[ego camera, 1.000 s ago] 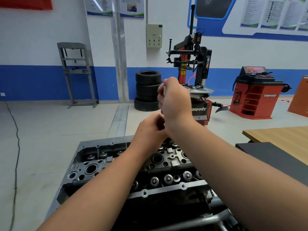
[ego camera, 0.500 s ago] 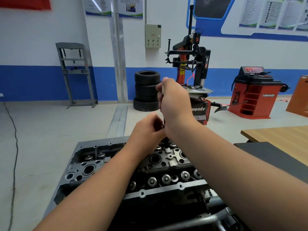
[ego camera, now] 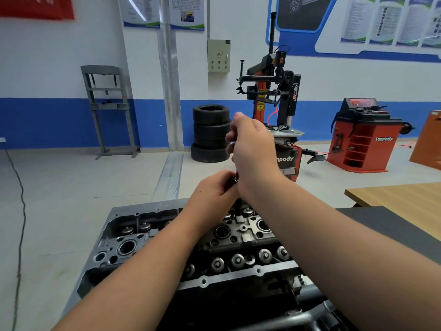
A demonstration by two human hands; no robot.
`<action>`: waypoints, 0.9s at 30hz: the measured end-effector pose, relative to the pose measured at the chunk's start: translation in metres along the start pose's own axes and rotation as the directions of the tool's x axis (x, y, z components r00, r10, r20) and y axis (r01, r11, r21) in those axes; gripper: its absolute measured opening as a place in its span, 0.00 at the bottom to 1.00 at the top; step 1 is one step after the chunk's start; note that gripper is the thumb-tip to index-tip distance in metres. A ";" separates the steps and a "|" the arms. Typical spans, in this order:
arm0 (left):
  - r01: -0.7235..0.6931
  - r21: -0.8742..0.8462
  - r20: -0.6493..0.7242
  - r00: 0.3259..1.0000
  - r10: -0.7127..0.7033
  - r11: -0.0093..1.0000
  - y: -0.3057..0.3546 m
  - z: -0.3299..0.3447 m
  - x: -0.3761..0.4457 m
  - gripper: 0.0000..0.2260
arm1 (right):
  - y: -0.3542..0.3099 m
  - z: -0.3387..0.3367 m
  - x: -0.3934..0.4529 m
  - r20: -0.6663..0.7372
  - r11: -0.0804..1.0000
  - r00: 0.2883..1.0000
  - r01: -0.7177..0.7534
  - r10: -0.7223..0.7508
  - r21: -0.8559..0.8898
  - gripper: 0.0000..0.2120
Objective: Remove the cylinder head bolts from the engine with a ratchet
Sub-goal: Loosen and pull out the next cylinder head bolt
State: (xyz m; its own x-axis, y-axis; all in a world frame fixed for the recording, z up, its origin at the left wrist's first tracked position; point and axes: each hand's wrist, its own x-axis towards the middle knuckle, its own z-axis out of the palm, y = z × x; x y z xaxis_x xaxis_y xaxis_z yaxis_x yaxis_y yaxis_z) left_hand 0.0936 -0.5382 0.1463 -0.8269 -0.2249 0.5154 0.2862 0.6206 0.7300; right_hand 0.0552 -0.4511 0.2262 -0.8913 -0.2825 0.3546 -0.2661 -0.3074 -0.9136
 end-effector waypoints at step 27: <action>-0.007 0.032 -0.089 0.996 0.010 0.999 -0.004 0.003 -0.001 0.10 | 0.005 0.000 -0.015 0.055 0.986 0.990 0.137 -0.132 -0.095 0.16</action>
State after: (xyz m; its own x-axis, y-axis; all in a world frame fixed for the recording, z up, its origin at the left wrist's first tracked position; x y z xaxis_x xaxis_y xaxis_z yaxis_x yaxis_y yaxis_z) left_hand 0.0912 -0.5381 0.1414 -0.7777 -0.2842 0.5607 0.2769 0.6458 0.7115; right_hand 0.0673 -0.4479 0.2164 -0.8270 -0.2889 0.4823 -0.4189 -0.2556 -0.8713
